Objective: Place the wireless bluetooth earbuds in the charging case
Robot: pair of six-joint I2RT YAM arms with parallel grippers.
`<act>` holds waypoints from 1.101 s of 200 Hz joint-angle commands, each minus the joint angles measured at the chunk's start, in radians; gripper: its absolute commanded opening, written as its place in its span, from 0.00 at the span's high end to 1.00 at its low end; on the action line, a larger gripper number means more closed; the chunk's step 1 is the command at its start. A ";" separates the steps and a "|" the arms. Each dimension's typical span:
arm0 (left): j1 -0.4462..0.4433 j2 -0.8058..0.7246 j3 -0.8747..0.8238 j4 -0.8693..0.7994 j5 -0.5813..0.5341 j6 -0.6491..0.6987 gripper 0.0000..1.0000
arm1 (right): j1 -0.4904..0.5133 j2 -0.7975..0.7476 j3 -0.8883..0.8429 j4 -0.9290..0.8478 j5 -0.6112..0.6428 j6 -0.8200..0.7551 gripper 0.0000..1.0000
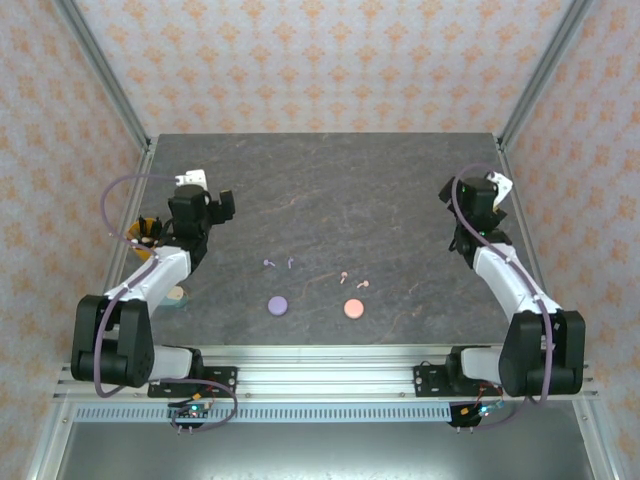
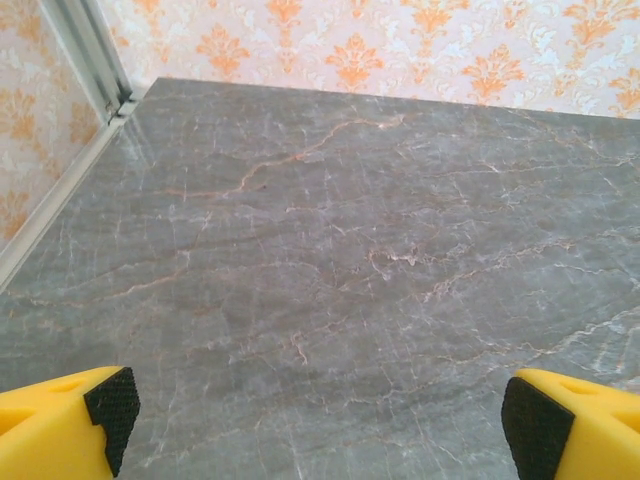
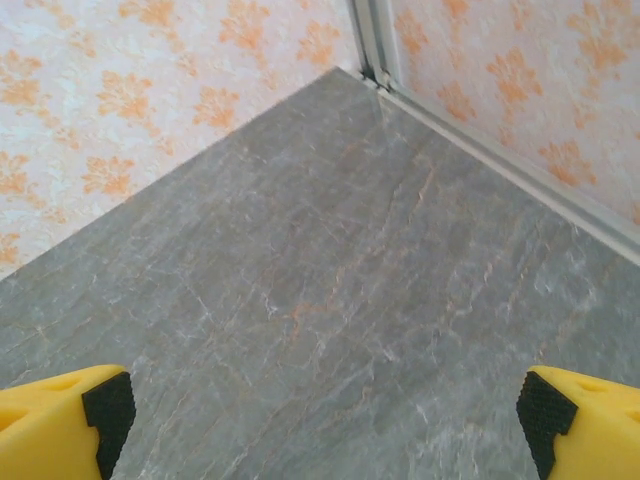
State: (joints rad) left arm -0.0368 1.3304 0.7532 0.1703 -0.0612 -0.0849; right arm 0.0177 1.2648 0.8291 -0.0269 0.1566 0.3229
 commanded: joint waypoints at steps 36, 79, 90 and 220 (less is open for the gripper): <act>-0.036 -0.083 0.067 -0.363 0.085 -0.323 0.02 | 0.026 -0.025 0.092 -0.485 -0.261 0.087 0.01; -0.159 -0.175 0.012 -0.430 0.126 -0.488 0.00 | 0.186 -0.071 0.040 -0.641 -0.368 0.243 0.08; -0.185 -0.199 -0.007 -0.443 0.127 -0.526 0.00 | 0.252 -0.075 0.015 -0.652 -0.363 0.301 0.09; -0.250 -0.101 0.108 -0.518 0.158 -0.633 0.00 | 0.786 0.174 0.266 -0.903 -0.097 0.832 0.02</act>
State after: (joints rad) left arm -0.2802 1.2030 0.8196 -0.3283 0.0803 -0.6971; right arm 0.7860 1.3922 1.0340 -0.8349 0.0021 1.0645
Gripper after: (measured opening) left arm 0.998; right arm 0.971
